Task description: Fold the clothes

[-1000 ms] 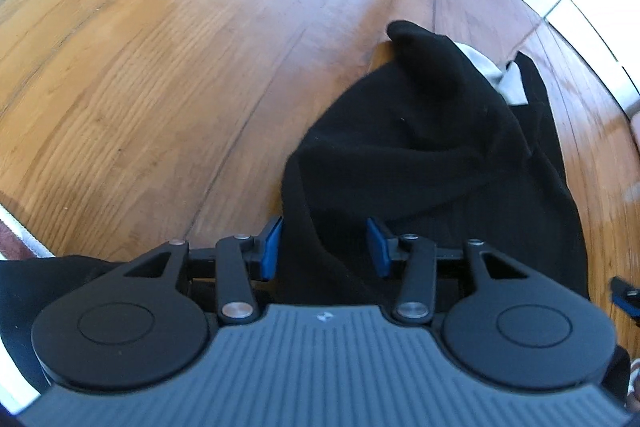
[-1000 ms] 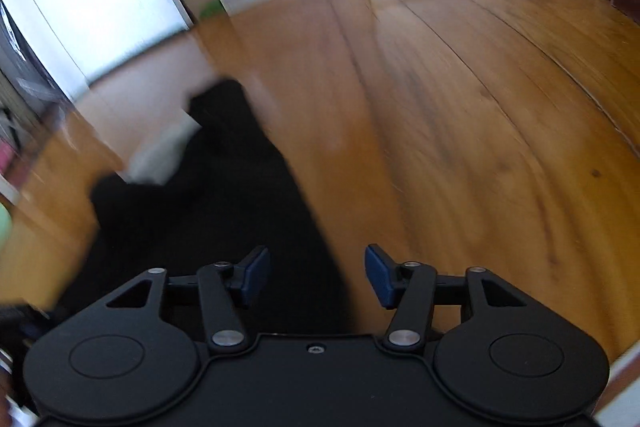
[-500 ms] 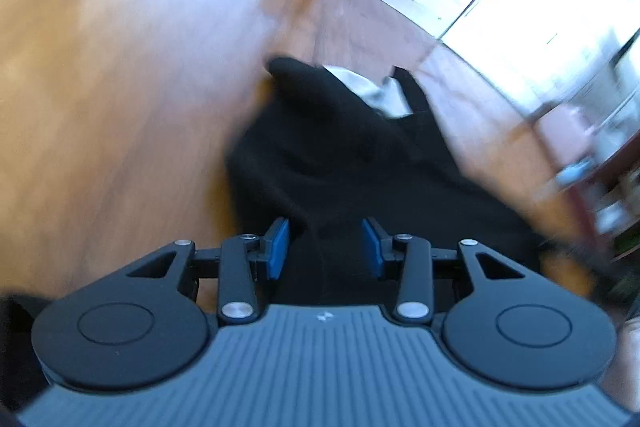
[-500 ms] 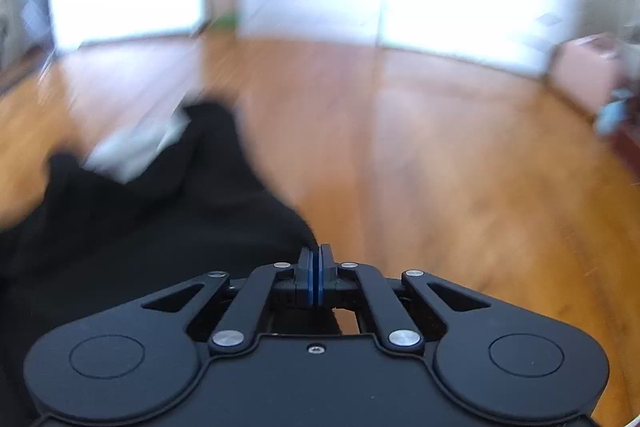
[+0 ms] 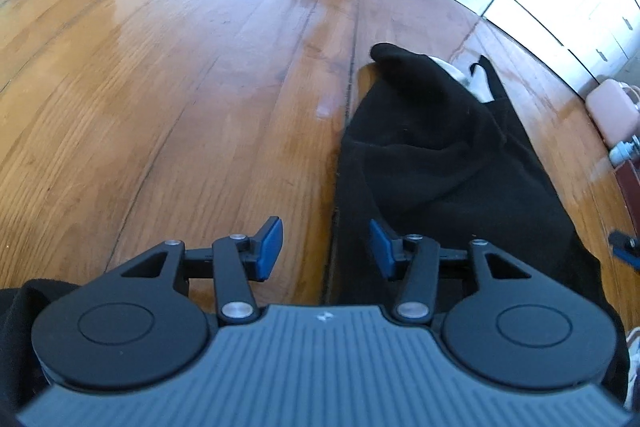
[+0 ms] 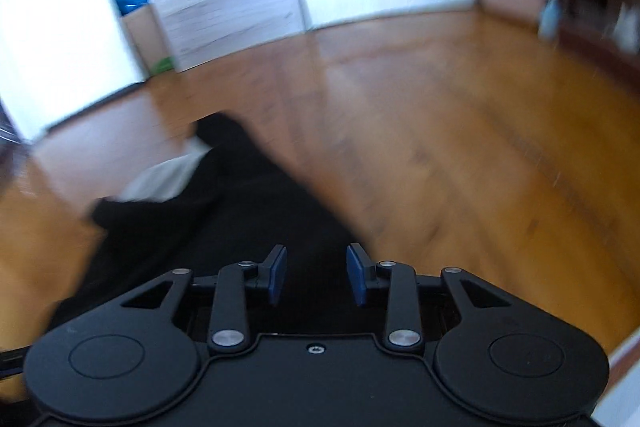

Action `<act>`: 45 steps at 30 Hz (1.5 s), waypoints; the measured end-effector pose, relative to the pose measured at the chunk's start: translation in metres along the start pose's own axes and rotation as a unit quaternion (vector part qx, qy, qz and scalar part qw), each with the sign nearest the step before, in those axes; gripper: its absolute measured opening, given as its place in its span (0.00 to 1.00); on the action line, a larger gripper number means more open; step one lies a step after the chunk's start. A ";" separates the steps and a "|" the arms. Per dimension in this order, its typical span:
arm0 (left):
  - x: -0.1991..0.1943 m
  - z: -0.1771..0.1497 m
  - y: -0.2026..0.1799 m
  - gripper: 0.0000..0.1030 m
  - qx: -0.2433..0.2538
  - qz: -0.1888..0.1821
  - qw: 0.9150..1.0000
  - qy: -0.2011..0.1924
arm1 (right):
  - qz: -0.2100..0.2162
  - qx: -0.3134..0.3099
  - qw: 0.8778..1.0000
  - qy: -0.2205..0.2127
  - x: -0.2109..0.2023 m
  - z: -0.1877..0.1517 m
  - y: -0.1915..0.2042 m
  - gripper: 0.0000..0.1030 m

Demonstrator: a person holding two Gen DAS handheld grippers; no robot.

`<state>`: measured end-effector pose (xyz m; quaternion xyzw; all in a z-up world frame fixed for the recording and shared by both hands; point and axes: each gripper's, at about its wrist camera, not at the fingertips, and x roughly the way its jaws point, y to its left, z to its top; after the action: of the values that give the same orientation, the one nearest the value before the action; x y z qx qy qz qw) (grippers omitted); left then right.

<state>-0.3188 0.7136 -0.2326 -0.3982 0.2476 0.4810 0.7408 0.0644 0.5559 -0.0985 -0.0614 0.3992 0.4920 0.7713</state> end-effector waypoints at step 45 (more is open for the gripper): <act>-0.112 -0.110 -0.059 0.06 0.159 -0.039 0.986 -0.032 | 0.181 0.290 0.929 0.139 -0.038 -0.157 -0.026 0.69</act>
<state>-0.3093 0.5519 -0.1894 -0.2692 0.2818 0.4185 0.8204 -0.0092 0.4391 -0.1858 0.1705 0.6320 0.4725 0.5901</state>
